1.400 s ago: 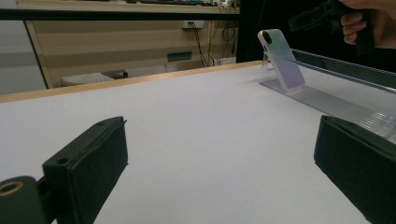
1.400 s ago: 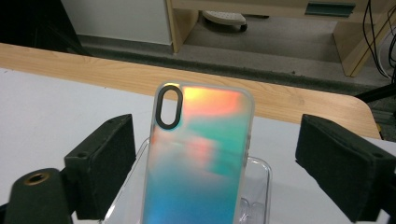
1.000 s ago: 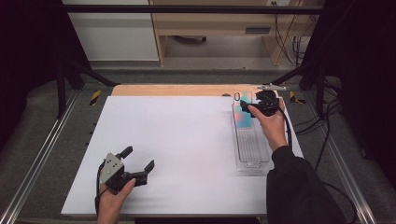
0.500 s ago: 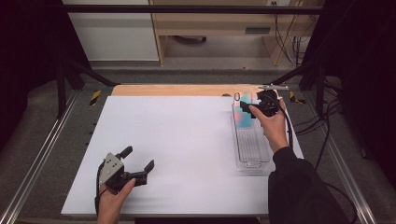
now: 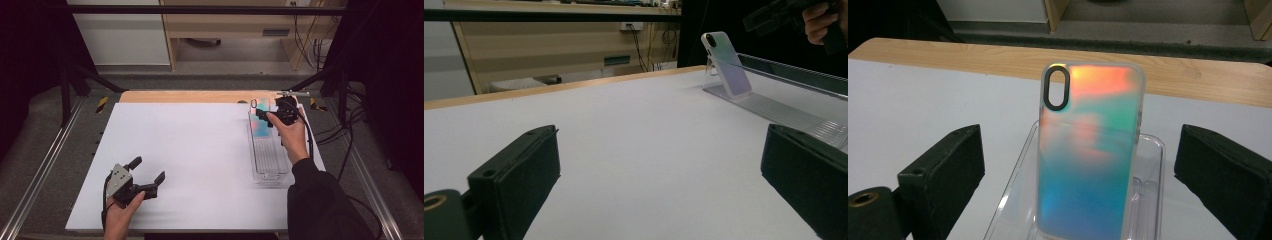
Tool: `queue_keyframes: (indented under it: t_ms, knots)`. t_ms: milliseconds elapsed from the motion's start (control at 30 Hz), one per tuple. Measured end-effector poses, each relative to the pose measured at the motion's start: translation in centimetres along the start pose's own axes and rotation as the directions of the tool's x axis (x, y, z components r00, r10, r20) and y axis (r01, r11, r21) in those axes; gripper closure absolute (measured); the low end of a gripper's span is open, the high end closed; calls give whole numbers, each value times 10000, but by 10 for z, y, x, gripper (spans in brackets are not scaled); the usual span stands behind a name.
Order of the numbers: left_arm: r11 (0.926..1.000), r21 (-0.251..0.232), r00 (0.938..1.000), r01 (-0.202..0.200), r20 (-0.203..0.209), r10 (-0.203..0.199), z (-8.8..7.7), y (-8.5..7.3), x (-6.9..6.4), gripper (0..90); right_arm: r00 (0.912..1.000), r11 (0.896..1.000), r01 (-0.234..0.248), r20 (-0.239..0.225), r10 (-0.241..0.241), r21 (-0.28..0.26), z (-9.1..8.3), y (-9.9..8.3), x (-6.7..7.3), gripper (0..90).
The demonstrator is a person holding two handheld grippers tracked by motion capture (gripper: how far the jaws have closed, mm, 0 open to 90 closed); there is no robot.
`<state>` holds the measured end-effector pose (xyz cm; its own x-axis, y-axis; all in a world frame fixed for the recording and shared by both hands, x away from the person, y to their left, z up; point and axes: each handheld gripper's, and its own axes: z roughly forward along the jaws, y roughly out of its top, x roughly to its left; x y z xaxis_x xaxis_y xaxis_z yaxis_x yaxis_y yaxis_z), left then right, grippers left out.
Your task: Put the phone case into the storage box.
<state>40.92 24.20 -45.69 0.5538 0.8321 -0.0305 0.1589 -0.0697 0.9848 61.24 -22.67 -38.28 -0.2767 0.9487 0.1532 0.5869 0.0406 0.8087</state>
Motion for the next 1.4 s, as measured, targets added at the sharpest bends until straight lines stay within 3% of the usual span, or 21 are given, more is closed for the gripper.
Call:
queue_keyframes:
  t_ms: [633,1033,1400]
  knots:
    - [10000,8,10000,-16,23,16,0,0,0,17,9995,9996,192,-252,-187,188,-4,0,18,64]
    - [10000,12,10000,-1,17,1,0,0,0,17,9973,9976,576,-481,-557,374,-10,-1,35,60]
    - [10000,-2,10000,-15,20,15,0,0,0,17,9899,9921,1111,-945,-1053,585,-14,-3,55,57]
